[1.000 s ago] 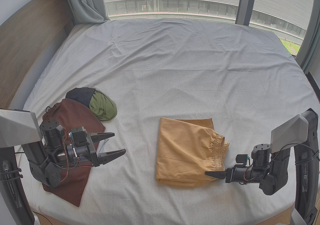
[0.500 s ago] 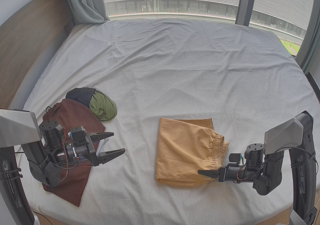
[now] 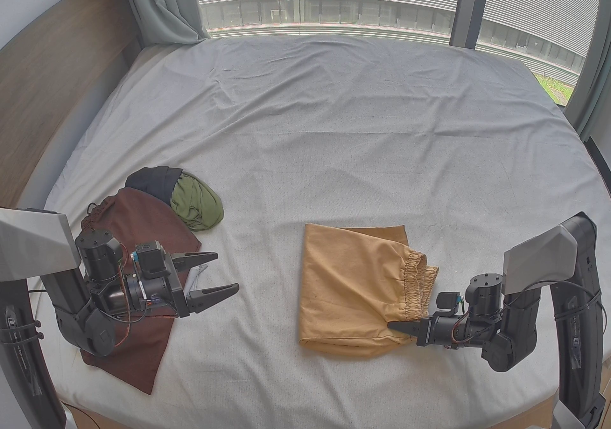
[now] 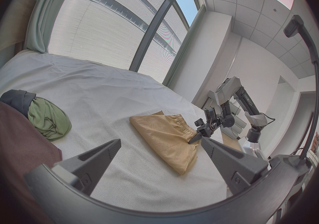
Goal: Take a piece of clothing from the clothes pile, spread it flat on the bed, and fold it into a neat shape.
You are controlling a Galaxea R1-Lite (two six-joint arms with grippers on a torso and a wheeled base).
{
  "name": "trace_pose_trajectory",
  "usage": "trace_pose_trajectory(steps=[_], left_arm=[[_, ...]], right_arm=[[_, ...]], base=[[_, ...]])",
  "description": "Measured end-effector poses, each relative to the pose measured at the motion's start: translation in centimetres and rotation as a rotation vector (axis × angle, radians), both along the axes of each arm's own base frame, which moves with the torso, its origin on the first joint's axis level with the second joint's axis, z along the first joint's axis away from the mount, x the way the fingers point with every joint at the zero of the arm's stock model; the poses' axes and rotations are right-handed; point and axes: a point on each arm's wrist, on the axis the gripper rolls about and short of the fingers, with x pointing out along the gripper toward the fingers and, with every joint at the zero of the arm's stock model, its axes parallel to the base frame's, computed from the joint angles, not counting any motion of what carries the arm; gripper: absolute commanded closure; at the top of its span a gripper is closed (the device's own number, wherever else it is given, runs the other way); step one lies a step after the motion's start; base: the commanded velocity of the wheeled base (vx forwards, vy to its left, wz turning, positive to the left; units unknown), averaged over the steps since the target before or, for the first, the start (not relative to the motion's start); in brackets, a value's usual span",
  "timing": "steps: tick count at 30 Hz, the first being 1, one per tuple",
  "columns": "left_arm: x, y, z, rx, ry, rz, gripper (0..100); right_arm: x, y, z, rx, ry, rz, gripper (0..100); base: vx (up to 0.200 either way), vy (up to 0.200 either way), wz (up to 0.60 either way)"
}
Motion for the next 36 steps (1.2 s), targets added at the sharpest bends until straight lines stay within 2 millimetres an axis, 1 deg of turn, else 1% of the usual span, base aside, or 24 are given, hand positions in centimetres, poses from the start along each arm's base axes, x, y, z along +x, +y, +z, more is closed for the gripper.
trace_pose_trajectory(steps=[12,19,22,28,36], left_arm=[[0.0,0.0,0.0,0.0,0.002,0.0,0],[-0.1,0.0,0.0,-0.001,0.004,0.001,0],[-0.1,0.1,0.0,-0.001,0.004,0.002,0],[-0.1,0.1,0.0,-0.001,0.005,0.002,0],[-0.2,0.1,0.0,0.0,0.007,0.002,0]], right_arm=[[0.0,0.1,0.2,0.002,-0.008,0.008,100],[0.1,0.2,1.1,0.011,-0.036,0.01,100],[0.2,0.3,1.9,0.018,-0.059,0.014,100],[-0.1,1.1,4.2,0.037,-0.123,0.04,100],[-0.1,1.7,6.4,0.064,-0.189,0.063,100]], base=[[0.0,0.0,0.0],[0.0,0.0,0.0],[0.0,0.0,0.0],[0.0,0.0,0.0],[0.0,0.0,0.0]])
